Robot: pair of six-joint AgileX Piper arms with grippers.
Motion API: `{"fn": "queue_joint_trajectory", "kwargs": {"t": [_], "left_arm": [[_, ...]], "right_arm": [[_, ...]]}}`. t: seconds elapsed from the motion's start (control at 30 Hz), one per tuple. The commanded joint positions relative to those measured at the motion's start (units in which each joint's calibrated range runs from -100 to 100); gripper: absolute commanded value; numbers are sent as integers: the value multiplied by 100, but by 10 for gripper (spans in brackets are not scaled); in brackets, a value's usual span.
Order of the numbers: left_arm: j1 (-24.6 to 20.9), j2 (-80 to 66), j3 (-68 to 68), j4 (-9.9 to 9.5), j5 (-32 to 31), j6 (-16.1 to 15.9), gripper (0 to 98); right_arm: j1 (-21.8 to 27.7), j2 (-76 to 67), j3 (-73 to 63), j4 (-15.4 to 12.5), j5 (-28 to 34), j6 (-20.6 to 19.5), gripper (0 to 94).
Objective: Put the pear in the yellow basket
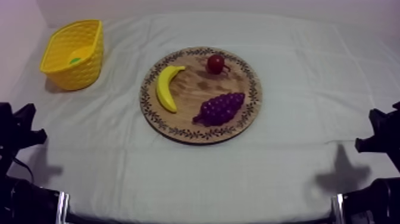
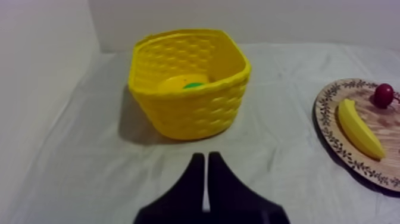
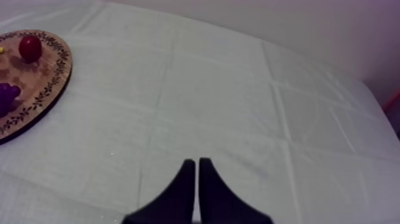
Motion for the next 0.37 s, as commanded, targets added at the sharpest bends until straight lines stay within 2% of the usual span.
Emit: {"fn": "queue_joint_trajectory", "kwargs": {"t": [0.0,0.13,0.33], "left_arm": [[4,-9,1,19,-28,398,12],[105,-38,11,41,-55,824,4],[217,-55,14,47,-68,959,1]], "right_arm": [[-2,-1,-1,0,0,1,3],[-2,-1,-1,0,0,-2,3],[-2,-1,-1,0,0,-1,3]]}}
